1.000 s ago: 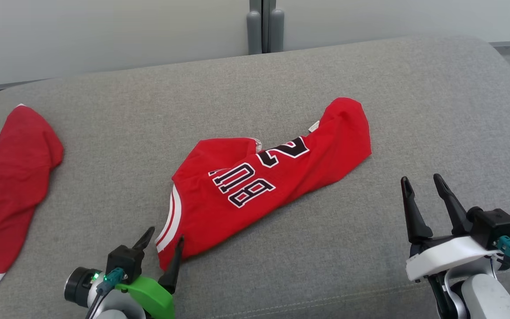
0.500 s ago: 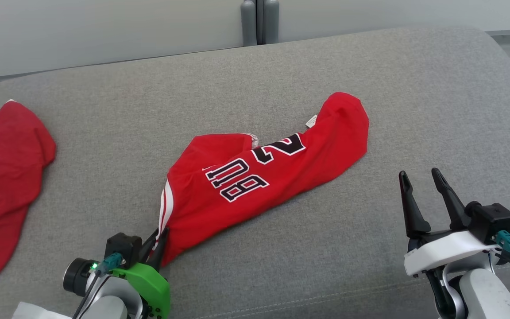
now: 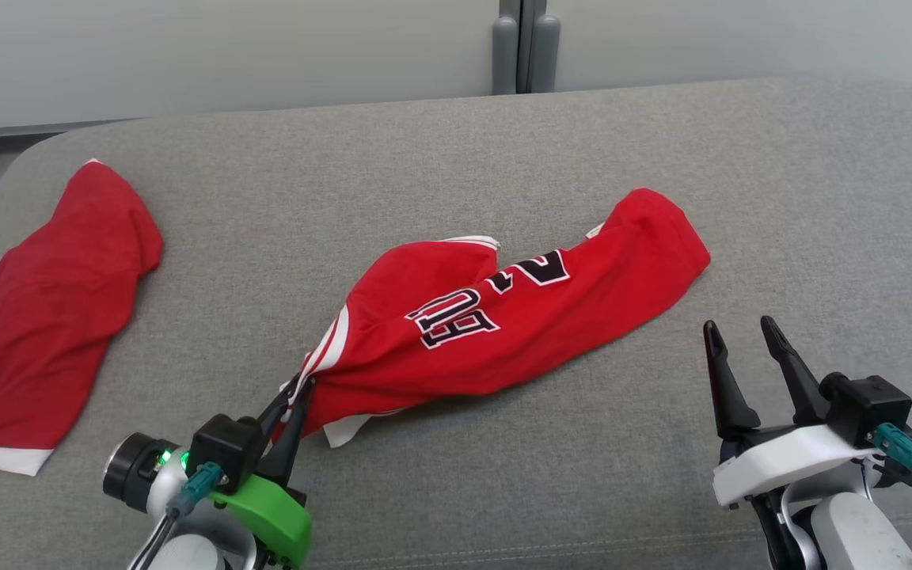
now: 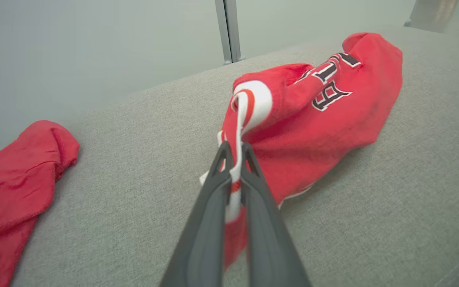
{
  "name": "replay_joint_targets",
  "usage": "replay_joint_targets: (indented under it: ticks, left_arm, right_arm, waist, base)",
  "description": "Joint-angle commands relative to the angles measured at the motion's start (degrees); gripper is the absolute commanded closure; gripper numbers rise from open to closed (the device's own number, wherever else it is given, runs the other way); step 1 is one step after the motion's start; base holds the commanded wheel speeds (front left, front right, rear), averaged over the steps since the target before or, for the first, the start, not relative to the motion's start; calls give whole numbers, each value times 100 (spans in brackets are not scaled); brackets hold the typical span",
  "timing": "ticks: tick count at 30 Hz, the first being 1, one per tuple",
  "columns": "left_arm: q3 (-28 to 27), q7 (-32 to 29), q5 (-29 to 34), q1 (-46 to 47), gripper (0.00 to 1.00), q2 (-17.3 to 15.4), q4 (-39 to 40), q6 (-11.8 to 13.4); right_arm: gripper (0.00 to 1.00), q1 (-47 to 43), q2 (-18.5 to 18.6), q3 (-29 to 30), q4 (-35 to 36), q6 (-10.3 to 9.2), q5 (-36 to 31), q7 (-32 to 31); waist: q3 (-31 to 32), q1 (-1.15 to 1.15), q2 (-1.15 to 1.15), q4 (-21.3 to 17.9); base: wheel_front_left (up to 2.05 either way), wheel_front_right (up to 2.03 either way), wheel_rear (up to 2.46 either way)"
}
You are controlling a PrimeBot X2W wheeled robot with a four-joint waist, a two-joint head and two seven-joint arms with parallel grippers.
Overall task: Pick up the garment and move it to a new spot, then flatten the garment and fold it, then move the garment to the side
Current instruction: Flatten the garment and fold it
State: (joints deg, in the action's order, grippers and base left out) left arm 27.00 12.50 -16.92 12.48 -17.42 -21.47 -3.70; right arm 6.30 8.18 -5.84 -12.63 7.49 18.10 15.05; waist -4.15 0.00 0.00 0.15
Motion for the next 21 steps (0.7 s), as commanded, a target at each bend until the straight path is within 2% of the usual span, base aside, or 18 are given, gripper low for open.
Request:
replay_joint_targets:
  ticks: [1, 8, 12, 16, 21]
  left_arm:
    - [19, -196, 69, -191, 100, -150, 362, 95]
    - [50, -965, 187, -659, 100, -590, 2054, 339]
    - [41, -1271, 189, -578, 100, -777, 2616, 300]
    - [34, -1411, 100, -404, 100, -831, 2722, 181]
    - [-23, -1386, -88, -145, 100, -940, 2259, -35]
  right_arm:
    - [0, -55, -1, -2, -22, 0, 53, 20]
    - [0, -108, -35, 22, -62, 0, 54, 20]
    - [0, -99, -35, 7, -95, 0, 68, 19]
    - [0, -35, -45, -50, -122, -1, 73, 20]
    - [0, 90, -60, -116, -153, 0, 73, 19]
  waist:
    - [81, 0, 0, 114]
    - [168, 0, 0, 204]
    - [216, 0, 0, 209]
    - [234, 0, 0, 153]
    - [181, 0, 0, -58]
  base:
    - [0, 0, 0]
    - [0, 0, 0]
    - [0, 0, 0]
    - [0, 0, 0]
    - [0, 0, 0]
